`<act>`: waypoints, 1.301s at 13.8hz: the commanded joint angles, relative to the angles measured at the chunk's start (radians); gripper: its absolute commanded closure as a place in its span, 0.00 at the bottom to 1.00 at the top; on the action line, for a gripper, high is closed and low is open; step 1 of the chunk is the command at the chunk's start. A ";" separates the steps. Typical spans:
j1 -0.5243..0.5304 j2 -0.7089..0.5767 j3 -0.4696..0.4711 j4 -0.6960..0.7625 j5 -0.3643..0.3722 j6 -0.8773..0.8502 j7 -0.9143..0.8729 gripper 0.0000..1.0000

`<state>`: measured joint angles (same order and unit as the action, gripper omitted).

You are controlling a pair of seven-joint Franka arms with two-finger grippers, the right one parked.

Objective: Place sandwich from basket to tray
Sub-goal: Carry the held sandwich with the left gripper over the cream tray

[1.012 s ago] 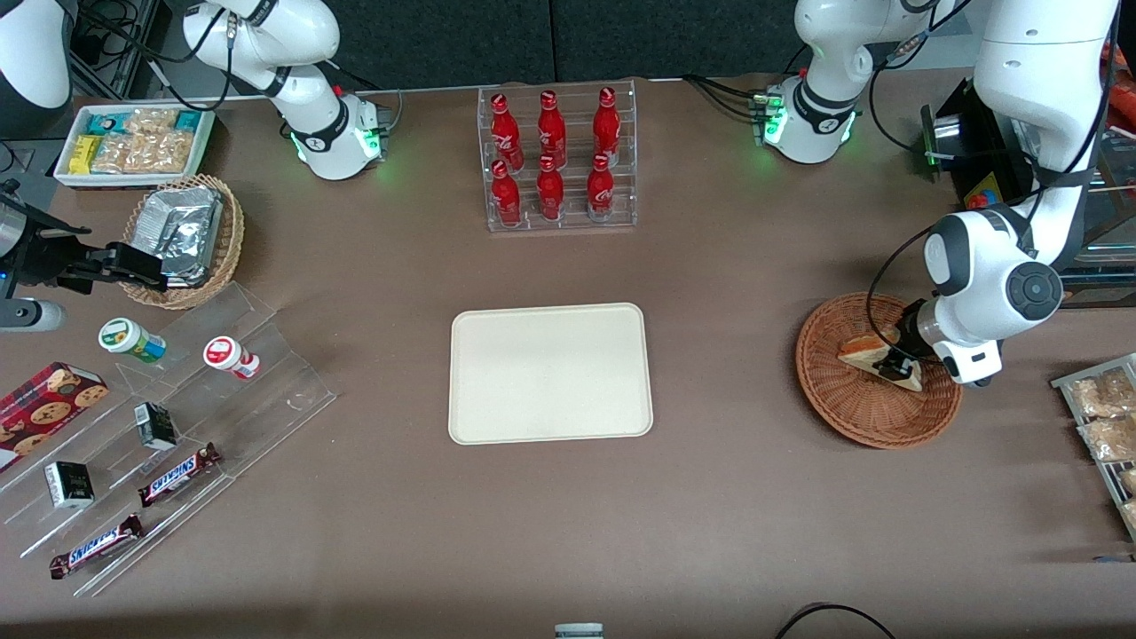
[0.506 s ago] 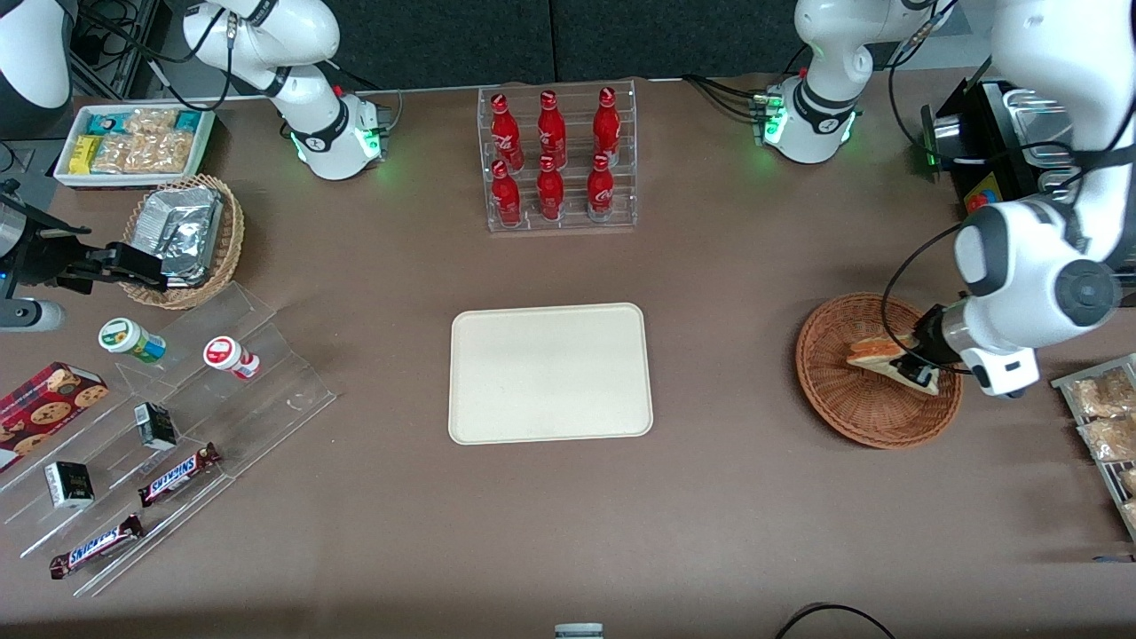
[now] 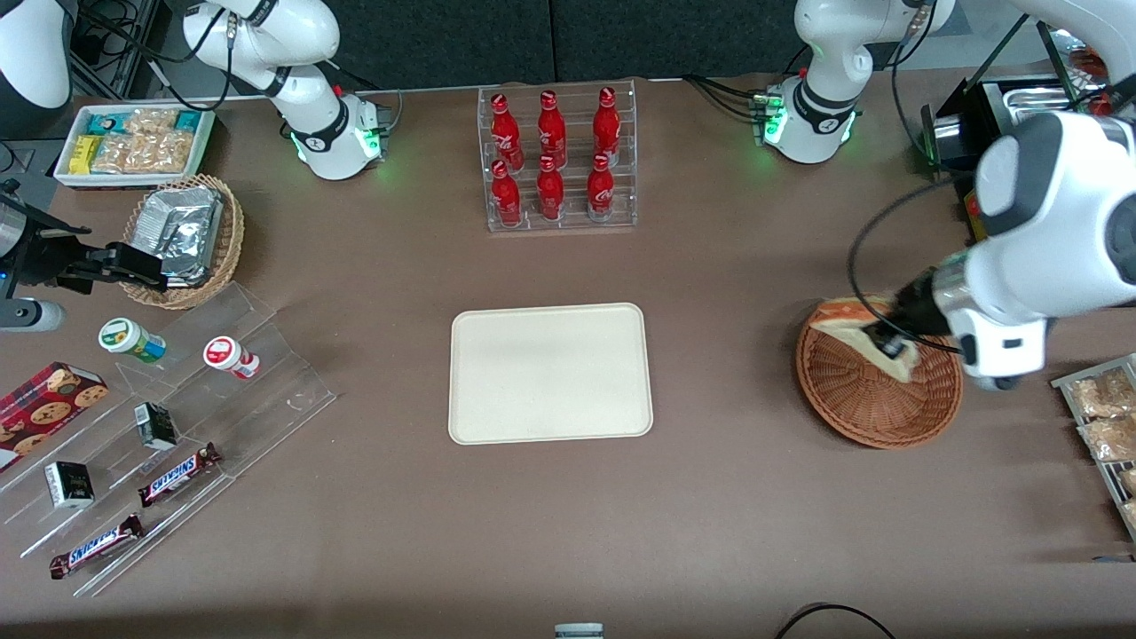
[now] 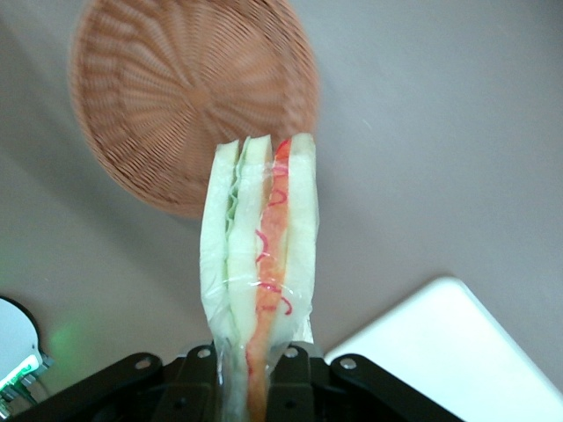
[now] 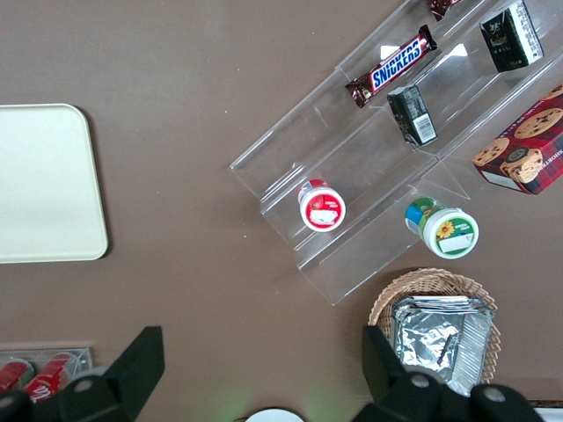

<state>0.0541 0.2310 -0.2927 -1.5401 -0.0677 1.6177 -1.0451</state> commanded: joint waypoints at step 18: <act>-0.465 0.458 -0.220 0.238 0.276 0.289 0.177 0.90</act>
<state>-0.3751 0.6003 -0.5216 -1.4012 0.1768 1.9106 -0.9259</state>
